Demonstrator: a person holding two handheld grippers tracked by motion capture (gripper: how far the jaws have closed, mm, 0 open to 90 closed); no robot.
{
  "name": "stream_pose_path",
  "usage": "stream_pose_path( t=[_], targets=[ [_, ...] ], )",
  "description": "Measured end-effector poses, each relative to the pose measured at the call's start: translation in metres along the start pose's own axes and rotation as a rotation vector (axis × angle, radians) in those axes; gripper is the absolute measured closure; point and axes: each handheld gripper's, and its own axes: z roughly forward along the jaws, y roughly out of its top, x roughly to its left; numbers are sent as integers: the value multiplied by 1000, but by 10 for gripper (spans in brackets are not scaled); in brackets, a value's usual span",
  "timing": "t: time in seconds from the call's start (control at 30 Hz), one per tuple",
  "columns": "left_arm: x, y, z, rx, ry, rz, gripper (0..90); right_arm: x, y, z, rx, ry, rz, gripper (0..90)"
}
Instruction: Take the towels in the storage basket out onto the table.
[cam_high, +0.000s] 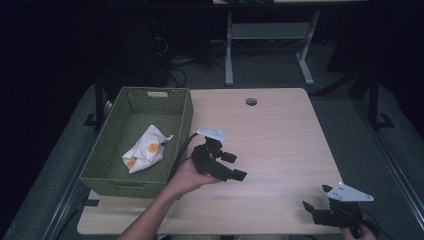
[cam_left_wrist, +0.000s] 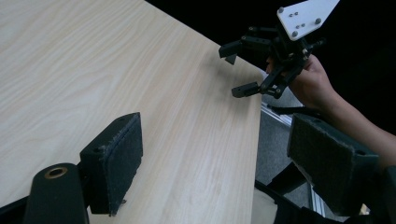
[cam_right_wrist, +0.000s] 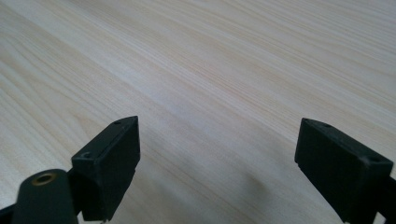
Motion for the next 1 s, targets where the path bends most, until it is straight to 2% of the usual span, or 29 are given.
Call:
stream_pose_path(
  t=[0.07, 0.13, 0.17, 0.27, 0.4, 0.57, 0.7, 0.83, 1.0],
  targets=[
    [2, 1, -5, -6, -13, -9, 187, 0, 0, 1, 4, 2, -2, 139],
    [4, 2, -9, 13, 15, 4, 196, 0, 0, 1, 10, 1, -6, 138],
    [5, 3, -10, 15, 12, 6, 196, 0, -1, 1, 7, -1, -6, 139],
    [8, 3, -17, -10, -2, -9, 199, 0, -1, 0, 5, -4, 4, 139],
    [11, 4, -23, 4, 3, -7, 201, -1, -2, 0, 4, -6, 7, 139],
    [15, 4, -33, -8, 5, -12, 204, -1, -2, 0, 2, 0, 1, 139],
    [16, 5, -39, -16, -7, -8, 211, -1, -2, 1, 7, 2, 3, 139],
    [16, 6, -46, -4, 3, -4, 212, 0, -2, 1, 7, 3, -1, 139],
    [19, 6, -54, -15, 4, -16, 213, 1, 0, 1, 2, 6, 0, 138]
  ],
)
